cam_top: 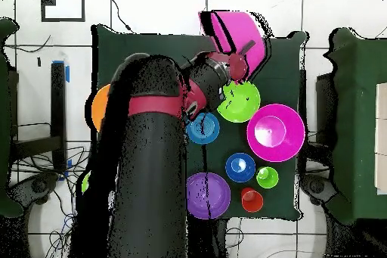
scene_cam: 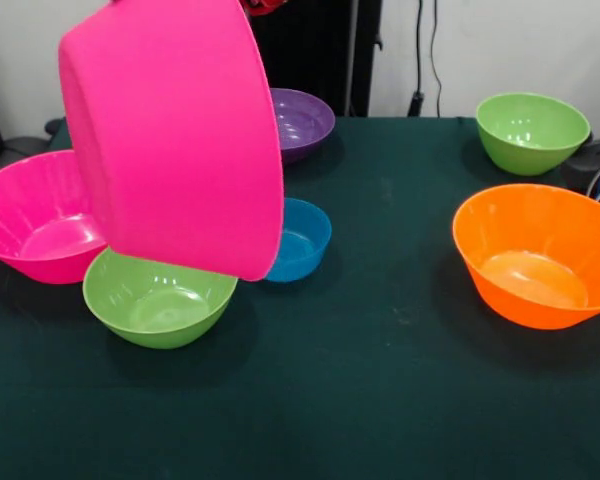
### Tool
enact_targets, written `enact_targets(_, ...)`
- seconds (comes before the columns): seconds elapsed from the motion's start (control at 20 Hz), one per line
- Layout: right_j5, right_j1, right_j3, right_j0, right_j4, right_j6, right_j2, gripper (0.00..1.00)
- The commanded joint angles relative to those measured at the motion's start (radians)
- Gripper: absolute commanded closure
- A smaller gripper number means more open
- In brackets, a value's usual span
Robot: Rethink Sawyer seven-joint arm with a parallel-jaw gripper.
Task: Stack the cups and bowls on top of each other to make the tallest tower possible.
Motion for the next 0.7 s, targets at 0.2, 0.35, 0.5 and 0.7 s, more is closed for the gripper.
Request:
enact_targets(0.2, 0.234, 0.187, -0.043, 0.114, -0.144, 0.414, -0.095, 1.0)
enact_targets(0.35, 0.284, 0.232, -0.061, 0.143, -0.16, 0.432, -0.115, 1.0)
enact_targets(0.5, 0.328, 0.272, -0.08, 0.168, -0.168, 0.435, -0.134, 1.0)
enact_targets(0.7, 0.336, 0.274, -0.002, 0.221, -0.147, 0.504, -0.172, 1.0)
